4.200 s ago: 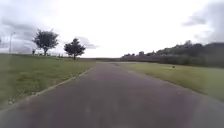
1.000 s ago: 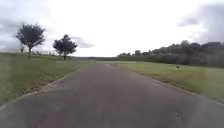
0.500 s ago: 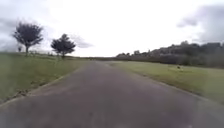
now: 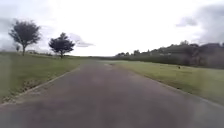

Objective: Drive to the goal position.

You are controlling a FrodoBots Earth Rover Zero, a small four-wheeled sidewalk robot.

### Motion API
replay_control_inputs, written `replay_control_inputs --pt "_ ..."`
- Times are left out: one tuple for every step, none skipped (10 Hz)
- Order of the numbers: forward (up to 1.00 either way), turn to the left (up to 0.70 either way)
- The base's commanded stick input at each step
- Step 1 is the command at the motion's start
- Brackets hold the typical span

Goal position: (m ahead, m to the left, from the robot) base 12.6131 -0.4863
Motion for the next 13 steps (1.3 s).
replay_control_inputs --pt "0.7 0.03" --pt "0.7 0.03" --pt "0.7 0.03" --pt "0.7 0.03" --pt "0.7 0.02" --pt "0.7 0.02" --pt "0.7 0.02" --pt "0.7 0.03" --pt "0.7 0.03" --pt "0.7 0.03" --pt "0.7 0.03" --pt "0.7 0.03" --pt "0.7 0.03"
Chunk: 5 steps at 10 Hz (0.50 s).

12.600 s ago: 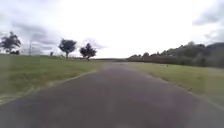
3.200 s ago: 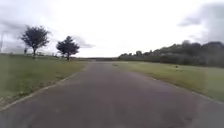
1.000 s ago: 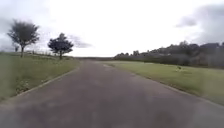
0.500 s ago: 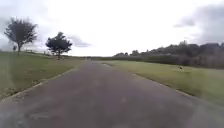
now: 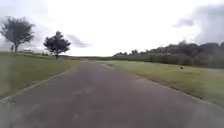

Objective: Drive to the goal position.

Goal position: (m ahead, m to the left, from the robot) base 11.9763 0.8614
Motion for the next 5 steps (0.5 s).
replay_control_inputs --pt "0.7 0.03" --pt "0.7 0.03" --pt "0.7 0.03" --pt "0.7 0.02" --pt "0.7 0.09"
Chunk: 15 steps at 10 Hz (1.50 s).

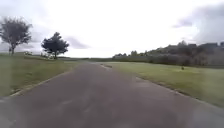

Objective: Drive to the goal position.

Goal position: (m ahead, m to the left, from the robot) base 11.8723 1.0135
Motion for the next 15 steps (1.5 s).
replay_control_inputs --pt "0.7 0.2" --pt "0.7 0.17" --pt "0.7 0.06" --pt "0.7 0.01" --pt "0.7 0.0" --pt "0.7 0.0" --pt "0.7 0.0" --pt "0.7 0.0" --pt "0.7 0.0" --pt "0.7 0.0" --pt "0.7 0.0" --pt "0.7 0.0" --pt "0.7 0.0" --pt "0.7 0.0" --pt "0.7 0.0"
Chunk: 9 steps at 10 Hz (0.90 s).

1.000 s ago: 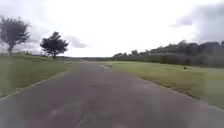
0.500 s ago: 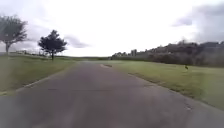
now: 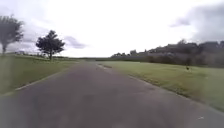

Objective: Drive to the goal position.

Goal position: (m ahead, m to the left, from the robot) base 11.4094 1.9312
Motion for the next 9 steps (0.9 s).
replay_control_inputs --pt "0.7 0.0" --pt "0.7 0.0" --pt "0.7 0.0" --pt "0.7 0.0" --pt "0.7 0.0" --pt "0.7 0.0" --pt "0.7 0.0" --pt "0.7 0.0" --pt "0.7 0.0"
